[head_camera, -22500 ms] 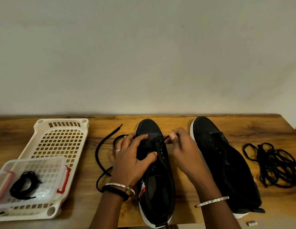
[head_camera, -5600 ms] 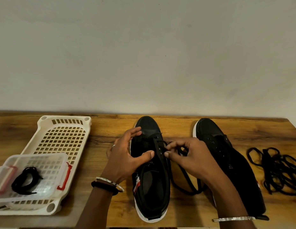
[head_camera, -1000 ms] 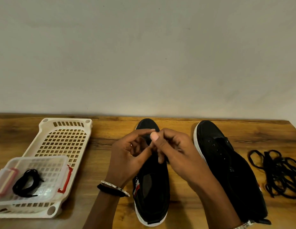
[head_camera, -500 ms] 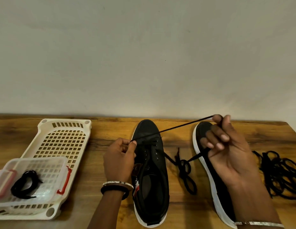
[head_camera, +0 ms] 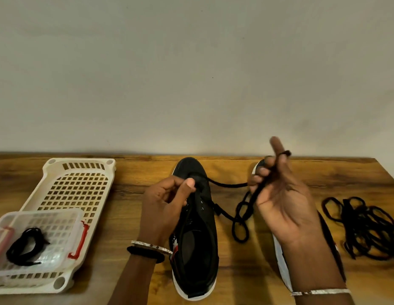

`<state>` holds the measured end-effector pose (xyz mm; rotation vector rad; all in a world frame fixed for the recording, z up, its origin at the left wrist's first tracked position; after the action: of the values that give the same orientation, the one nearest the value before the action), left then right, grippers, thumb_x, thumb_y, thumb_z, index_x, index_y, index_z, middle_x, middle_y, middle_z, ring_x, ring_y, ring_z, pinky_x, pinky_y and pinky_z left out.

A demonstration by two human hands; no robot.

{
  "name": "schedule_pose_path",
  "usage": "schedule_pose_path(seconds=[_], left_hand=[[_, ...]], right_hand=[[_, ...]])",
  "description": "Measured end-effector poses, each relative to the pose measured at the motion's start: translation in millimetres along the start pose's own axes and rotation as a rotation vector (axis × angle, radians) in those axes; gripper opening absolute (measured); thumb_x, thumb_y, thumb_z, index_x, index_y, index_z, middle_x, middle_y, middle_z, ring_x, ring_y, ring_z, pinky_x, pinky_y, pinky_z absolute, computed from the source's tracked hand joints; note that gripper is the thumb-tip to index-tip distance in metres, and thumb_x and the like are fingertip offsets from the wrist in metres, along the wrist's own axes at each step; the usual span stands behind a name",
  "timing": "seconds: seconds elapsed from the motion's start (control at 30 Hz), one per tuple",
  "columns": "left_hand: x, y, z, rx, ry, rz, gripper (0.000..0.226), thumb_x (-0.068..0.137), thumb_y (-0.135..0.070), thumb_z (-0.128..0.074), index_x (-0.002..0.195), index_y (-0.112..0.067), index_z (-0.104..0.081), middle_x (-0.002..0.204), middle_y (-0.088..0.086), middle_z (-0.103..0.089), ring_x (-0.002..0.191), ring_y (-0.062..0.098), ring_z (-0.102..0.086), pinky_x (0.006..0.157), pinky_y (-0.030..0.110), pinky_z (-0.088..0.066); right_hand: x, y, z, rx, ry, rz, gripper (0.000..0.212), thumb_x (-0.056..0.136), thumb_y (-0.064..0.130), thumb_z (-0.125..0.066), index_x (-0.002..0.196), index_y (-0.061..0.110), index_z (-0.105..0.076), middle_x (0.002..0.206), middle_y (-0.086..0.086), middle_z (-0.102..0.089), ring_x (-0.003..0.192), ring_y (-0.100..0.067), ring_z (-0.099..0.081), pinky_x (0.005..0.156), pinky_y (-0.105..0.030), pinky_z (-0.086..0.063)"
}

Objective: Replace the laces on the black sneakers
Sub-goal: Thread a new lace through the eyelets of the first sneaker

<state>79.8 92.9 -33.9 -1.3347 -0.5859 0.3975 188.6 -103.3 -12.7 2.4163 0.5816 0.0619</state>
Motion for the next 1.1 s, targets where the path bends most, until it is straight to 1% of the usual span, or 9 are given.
schedule_pose_path(seconds=[0.17, 0.27, 0.37, 0.43, 0.6, 0.7, 0.8, 0.97, 1.1], left_hand=[[-6.4, -16.1, -24.5, -0.011, 0.202, -0.133, 0.024, 0.086, -0.043, -0.071, 0.094, -0.022, -0.078, 0.082, -0.006, -0.076, 0.074, 0.011, -0.071, 0.063, 0.022, -0.053], [-5.1, -11.1, -24.0, 0.0, 0.285, -0.121, 0.032, 0.076, -0.047, -0.078, 0.101, -0.027, -0.078, 0.073, 0.001, -0.071, 0.061, 0.026, -0.062, 0.055, 0.038, -0.049], [-4.4, -13.2, -22.5, 0.074, 0.245, -0.163, 0.031, 0.07, -0.051, -0.082, 0.09, -0.029, -0.08, 0.062, 0.002, -0.059, 0.051, 0.016, -0.044, 0.048, 0.025, -0.037], [-4.1, -13.2, -25.2, 0.111, 0.219, -0.178, 0.026, 0.07, -0.051, -0.082, 0.084, -0.029, -0.08, 0.062, 0.0, -0.058, 0.052, 0.014, -0.046, 0.05, 0.022, -0.038], [-3.4, -12.8, -21.4, 0.003, 0.188, -0.117, 0.02, 0.081, -0.039, -0.078, 0.087, -0.019, -0.08, 0.072, 0.004, -0.07, 0.066, 0.024, -0.065, 0.061, 0.038, -0.053], [-1.1, -8.0, -7.2, -0.183, 0.103, 0.002, 0.022, 0.087, -0.022, -0.066, 0.091, -0.002, -0.076, 0.061, -0.013, -0.067, 0.059, -0.002, -0.063, 0.059, 0.011, -0.047], [1.5, 0.2, 3.9, -0.26, 0.052, 0.069, 0.023, 0.091, -0.016, -0.061, 0.095, 0.004, -0.073, 0.047, -0.019, -0.054, 0.047, -0.007, -0.052, 0.05, 0.003, -0.037], [3.0, -2.8, 4.5, -0.213, 0.048, 0.073, 0.027, 0.088, -0.025, -0.064, 0.094, -0.001, -0.076, 0.052, -0.016, -0.059, 0.049, -0.006, -0.054, 0.053, 0.006, -0.041], [5.1, 2.9, 9.9, -0.107, 0.03, 0.057, 0.028, 0.091, -0.04, -0.059, 0.094, -0.02, -0.078, 0.059, -0.015, -0.061, 0.054, 0.008, -0.053, 0.057, 0.016, -0.042]], right_hand=[[-12.0, -54.2, -30.0, -0.39, 0.046, -0.17, 0.025, 0.099, 0.019, -0.052, 0.112, 0.004, -0.068, 0.1, -0.015, -0.076, 0.083, -0.017, -0.07, 0.077, -0.026, -0.057], [-11.7, -60.9, -34.0, -0.294, 0.039, -0.171, 0.024, 0.101, 0.018, -0.049, 0.112, 0.004, -0.066, 0.112, -0.016, -0.074, 0.11, -0.024, -0.07, 0.093, -0.031, -0.056], [-9.0, -58.1, -37.8, -0.157, 0.035, -0.137, 0.025, 0.102, 0.016, -0.047, 0.115, 0.002, -0.062, 0.119, -0.019, -0.071, 0.12, -0.026, -0.065, 0.104, -0.036, -0.05], [-8.8, -58.4, -41.9, -0.075, 0.045, -0.131, 0.025, 0.101, 0.016, -0.046, 0.115, 0.001, -0.06, 0.122, -0.021, -0.069, 0.122, -0.027, -0.064, 0.106, -0.038, -0.048], [-6.8, -59.6, -40.6, -0.051, 0.052, -0.132, 0.029, 0.1, 0.018, -0.047, 0.119, 0.001, -0.06, 0.124, -0.022, -0.068, 0.123, -0.028, -0.064, 0.107, -0.04, -0.047], [-6.5, -55.4, -29.2, -0.423, 0.028, -0.106, 0.032, 0.096, 0.027, -0.056, 0.116, 0.006, -0.069, 0.116, -0.013, -0.073, 0.112, -0.019, -0.069, 0.096, -0.03, -0.056], [-12.0, -61.1, -27.6, -0.897, 0.141, -0.149, 0.023, 0.091, 0.025, -0.067, 0.109, 0.015, -0.077, 0.09, 0.004, -0.076, 0.076, 0.001, -0.062, 0.062, -0.012, -0.048], [-20.4, -82.5, -33.3, -1.026, 0.313, -0.262, 0.015, 0.089, 0.026, -0.072, 0.094, 0.014, -0.08, 0.071, 0.003, -0.065, 0.062, -0.005, -0.053, 0.056, -0.016, -0.039], [-12.1, -76.0, -25.5, -0.894, 0.186, -0.236, 0.026, 0.088, 0.027, -0.069, 0.094, 0.003, -0.075, 0.069, -0.009, -0.059, 0.051, -0.01, -0.049, 0.042, -0.017, -0.034]])
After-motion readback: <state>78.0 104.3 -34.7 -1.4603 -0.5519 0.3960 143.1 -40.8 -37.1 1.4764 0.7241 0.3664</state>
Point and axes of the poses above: each hand's wrist, its own x-axis towards the middle knuckle, its own z-axis out of the back of the hand, y = z × x, the point moved 10 cm from there along x, towards the middle knuckle
